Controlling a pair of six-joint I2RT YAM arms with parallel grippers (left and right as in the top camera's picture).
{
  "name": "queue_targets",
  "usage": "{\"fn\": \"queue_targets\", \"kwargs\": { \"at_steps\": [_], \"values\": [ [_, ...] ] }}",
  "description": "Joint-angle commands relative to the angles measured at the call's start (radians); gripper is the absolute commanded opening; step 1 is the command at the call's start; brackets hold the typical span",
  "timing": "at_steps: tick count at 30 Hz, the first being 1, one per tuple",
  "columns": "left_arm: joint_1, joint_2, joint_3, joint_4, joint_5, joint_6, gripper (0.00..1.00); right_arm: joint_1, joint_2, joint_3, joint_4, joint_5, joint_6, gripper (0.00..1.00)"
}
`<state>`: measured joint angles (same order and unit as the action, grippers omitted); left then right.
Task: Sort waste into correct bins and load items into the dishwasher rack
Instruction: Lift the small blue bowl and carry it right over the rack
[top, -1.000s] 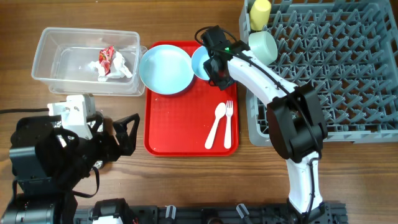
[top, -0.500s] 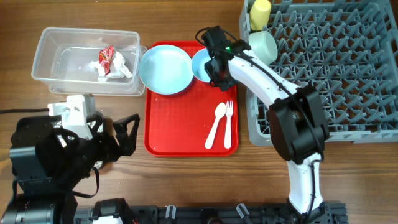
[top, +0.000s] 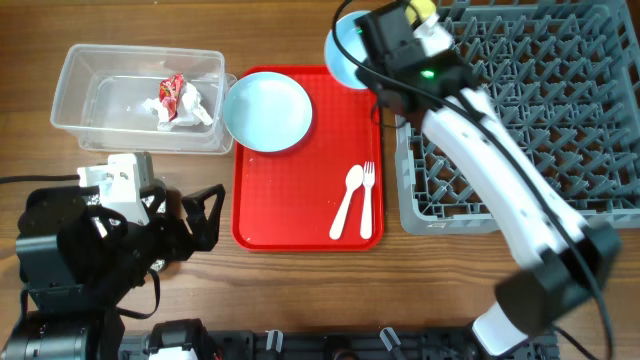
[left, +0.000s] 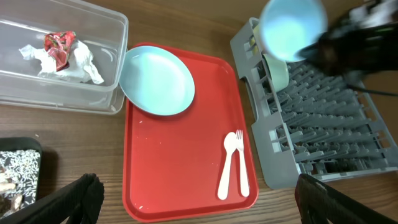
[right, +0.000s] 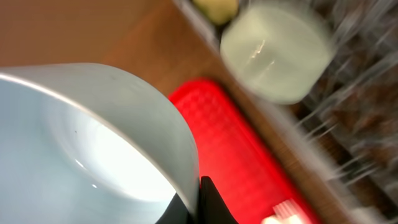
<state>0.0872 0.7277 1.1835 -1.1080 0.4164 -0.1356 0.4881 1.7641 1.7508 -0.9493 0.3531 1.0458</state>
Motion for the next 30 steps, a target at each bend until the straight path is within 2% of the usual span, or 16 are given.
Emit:
{"fn": "queue_targets", "kwargs": {
  "at_steps": [1, 9, 15, 22, 30],
  "values": [
    [0.006, 0.0, 0.012, -0.002, 0.013, 0.001, 1.0, 0.003, -0.092, 0.018, -0.081, 0.27, -0.227, 0.04],
    [0.006, 0.0, 0.012, -0.002, 0.013, 0.001, 1.0, 0.006, -0.111, 0.018, -0.284, 0.59, -0.444, 0.04],
    [0.006, 0.0, 0.012, -0.001, 0.013, 0.001, 1.0, 0.017, -0.111, 0.018, -0.473, 0.831, -0.469, 0.04],
    [0.006, 0.0, 0.012, -0.003, 0.013, 0.001, 1.0, 0.016, -0.106, -0.005, -0.537, 0.797, -0.433, 0.04],
    [0.006, 0.0, 0.012, -0.005, 0.013, 0.001, 1.0, 0.017, -0.098, -0.169, -0.475, 0.801, -0.434, 0.04]
  ]
}}
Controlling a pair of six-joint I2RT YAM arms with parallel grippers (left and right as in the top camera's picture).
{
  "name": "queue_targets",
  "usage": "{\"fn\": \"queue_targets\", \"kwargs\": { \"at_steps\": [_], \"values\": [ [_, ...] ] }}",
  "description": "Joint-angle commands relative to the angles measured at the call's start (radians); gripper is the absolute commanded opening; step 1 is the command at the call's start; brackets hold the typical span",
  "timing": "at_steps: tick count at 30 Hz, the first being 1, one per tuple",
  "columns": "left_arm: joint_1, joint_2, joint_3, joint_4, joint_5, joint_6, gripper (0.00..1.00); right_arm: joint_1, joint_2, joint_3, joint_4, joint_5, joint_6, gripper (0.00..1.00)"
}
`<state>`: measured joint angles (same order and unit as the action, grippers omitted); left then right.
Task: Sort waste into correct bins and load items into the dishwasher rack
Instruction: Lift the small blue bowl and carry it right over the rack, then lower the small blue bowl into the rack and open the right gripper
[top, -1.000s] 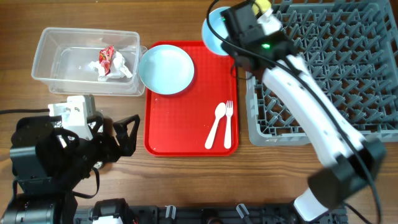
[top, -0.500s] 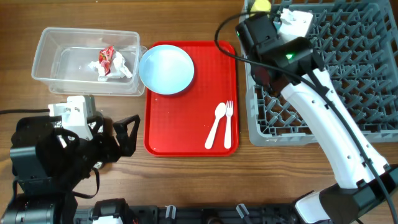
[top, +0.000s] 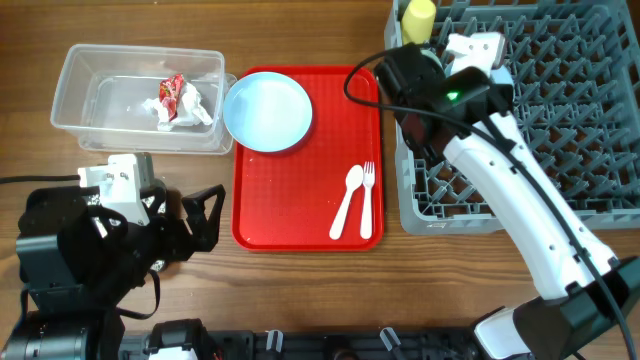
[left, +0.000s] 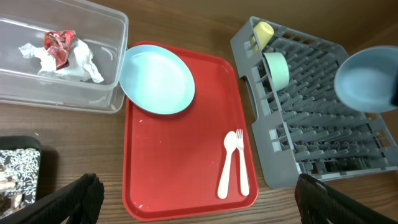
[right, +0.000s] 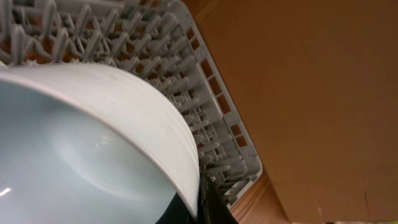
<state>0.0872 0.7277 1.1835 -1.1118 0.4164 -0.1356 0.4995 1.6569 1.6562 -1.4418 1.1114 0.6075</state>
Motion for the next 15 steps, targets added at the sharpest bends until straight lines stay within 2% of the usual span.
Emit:
{"fn": "queue_targets", "kwargs": {
  "at_steps": [1, 10, 15],
  "values": [
    [0.006, 0.0, 0.012, -0.001, 0.013, 0.001, 1.0, 0.005, 0.009, -0.099, 0.029, 0.048, 0.005, 0.04],
    [0.006, 0.0, 0.012, -0.005, 0.013, 0.001, 1.0, 0.005, 0.011, -0.276, 0.174, 0.127, -0.006, 0.04],
    [0.006, 0.0, 0.012, -0.008, 0.013, 0.001, 1.0, 0.005, 0.058, -0.29, 0.19, 0.156, -0.006, 0.04]
  ]
}}
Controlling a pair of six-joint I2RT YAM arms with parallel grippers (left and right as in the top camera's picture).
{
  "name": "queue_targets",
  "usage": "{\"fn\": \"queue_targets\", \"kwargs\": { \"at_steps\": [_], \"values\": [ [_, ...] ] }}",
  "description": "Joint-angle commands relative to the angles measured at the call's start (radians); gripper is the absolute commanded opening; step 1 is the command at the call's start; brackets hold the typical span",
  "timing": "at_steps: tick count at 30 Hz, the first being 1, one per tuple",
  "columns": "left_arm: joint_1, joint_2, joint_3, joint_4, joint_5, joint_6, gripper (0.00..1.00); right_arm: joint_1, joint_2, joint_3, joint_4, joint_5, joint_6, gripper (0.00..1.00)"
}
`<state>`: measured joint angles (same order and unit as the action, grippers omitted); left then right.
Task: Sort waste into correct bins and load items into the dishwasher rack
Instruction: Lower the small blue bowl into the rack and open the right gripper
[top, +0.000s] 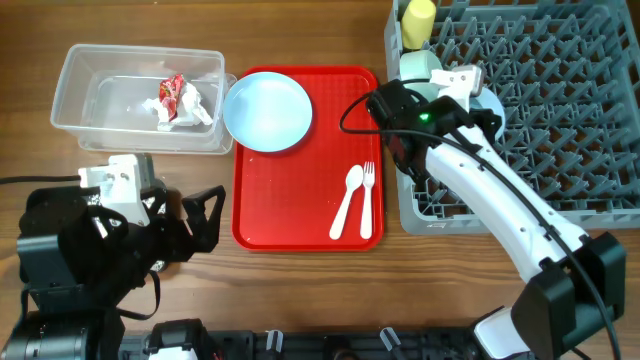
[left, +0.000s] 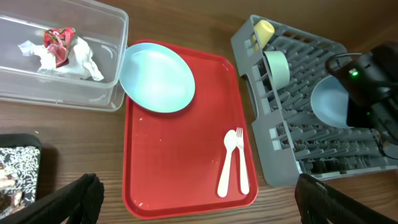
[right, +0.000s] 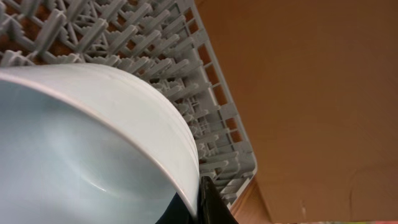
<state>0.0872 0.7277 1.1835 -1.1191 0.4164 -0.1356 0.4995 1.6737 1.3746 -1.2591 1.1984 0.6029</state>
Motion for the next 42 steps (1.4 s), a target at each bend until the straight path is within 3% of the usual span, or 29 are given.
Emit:
{"fn": "queue_targets", "kwargs": {
  "at_steps": [1, 12, 33, 39, 42],
  "values": [
    [0.006, 0.0, 0.012, 0.0, 0.013, 0.001, 1.0, 0.005, 0.056, -0.009, 0.007, 0.069, -0.002, 0.04],
    [0.006, 0.0, 0.012, -0.001, 0.013, 0.002, 1.0, 0.005, 0.216, -0.009, 0.021, 0.104, -0.027, 0.04],
    [0.006, 0.0, 0.012, -0.002, 0.013, 0.002, 1.0, 0.006, 0.223, -0.009, 0.095, 0.105, -0.184, 0.05],
    [0.006, 0.0, 0.012, -0.005, 0.013, 0.006, 1.0, 0.008, 0.223, -0.009, 0.095, -0.016, -0.184, 0.2],
    [0.006, 0.0, 0.012, -0.008, 0.013, 0.021, 1.0, 0.008, 0.223, -0.009, 0.097, -0.076, -0.18, 0.21]
  ]
}}
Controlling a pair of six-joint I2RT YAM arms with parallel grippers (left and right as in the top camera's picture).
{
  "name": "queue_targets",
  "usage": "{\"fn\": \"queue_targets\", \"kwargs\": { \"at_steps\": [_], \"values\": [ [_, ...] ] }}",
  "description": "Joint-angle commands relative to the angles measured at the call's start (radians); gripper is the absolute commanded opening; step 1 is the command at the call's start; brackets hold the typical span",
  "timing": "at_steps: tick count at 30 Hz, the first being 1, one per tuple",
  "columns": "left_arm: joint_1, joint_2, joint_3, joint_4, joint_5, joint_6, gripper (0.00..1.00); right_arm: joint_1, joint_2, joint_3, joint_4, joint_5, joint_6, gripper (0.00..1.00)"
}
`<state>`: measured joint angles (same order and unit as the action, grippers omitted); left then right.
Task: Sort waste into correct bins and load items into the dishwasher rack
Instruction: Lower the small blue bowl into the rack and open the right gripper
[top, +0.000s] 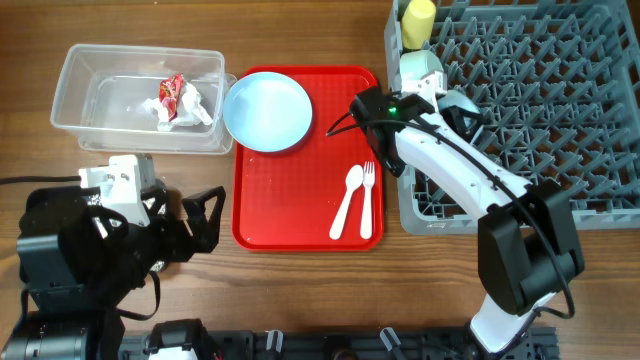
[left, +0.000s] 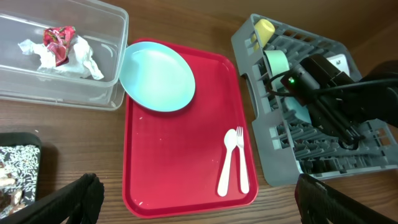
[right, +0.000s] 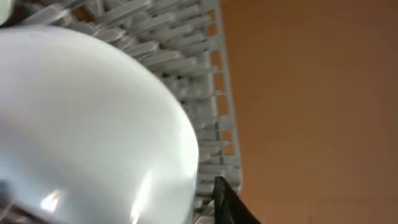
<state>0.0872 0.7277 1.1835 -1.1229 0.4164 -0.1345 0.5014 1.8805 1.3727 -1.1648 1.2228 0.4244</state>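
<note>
The light blue bowl (top: 468, 104) sits tilted in the left part of the grey dishwasher rack (top: 560, 120), beside a pale green cup (left: 275, 66). My right gripper (top: 447, 100) is at the bowl. In the right wrist view the bowl (right: 87, 124) fills the frame, and a strip of rack shows between its wall and the one dark finger (right: 230, 202), so the jaws stand open. A blue plate (top: 267, 110), a white spoon (top: 347, 200) and a fork (top: 367, 198) lie on the red tray (top: 290, 190). My left gripper (left: 198, 196) hangs open, empty, near the table's front left.
A clear plastic bin (top: 90, 75) at the back left holds crumpled paper and a red wrapper (top: 172, 95). A black bin (left: 15, 171) with speckled contents sits at the front left. A yellow item (top: 419, 18) stands in the rack's back left corner.
My right arm has shifted left and lower over the rack. The bowl now rests in the rack, and the finger that pressed its rim stands apart from it. The left arm is unchanged.
My right gripper first held the blue bowl in the air above the tray's back right corner. Then it carried the bowl over the rack, then low among the prongs beside the green cup. Now the bowl lies in the rack with the jaws opened.
</note>
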Motion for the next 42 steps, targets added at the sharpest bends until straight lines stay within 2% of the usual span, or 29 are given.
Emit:
{"fn": "queue_targets", "kwargs": {
  "at_steps": [1, 6, 10, 16, 25, 42],
  "values": [
    [0.006, 0.0, 0.012, -0.006, 0.013, 0.02, 1.0, 0.006, 0.016, -0.007, 0.003, -0.106, -0.002, 0.23],
    [0.006, 0.0, 0.012, -0.012, 0.013, 0.02, 1.0, 0.006, 0.016, -0.007, -0.007, -0.135, -0.01, 0.5],
    [0.006, 0.0, 0.012, -0.012, 0.013, 0.02, 1.0, 0.006, 0.016, -0.007, -0.023, -0.245, -0.005, 0.72],
    [0.006, 0.0, 0.012, -0.012, 0.013, 0.02, 1.0, 0.006, 0.016, -0.006, -0.022, -0.464, -0.002, 0.9],
    [0.006, 0.0, 0.012, -0.012, 0.013, 0.019, 1.0, 0.006, 0.014, -0.004, -0.008, -0.583, 0.004, 0.97],
    [0.006, 0.0, 0.012, -0.012, 0.013, 0.019, 1.0, 0.006, -0.034, 0.082, -0.004, -0.666, -0.023, 1.0]
  ]
}}
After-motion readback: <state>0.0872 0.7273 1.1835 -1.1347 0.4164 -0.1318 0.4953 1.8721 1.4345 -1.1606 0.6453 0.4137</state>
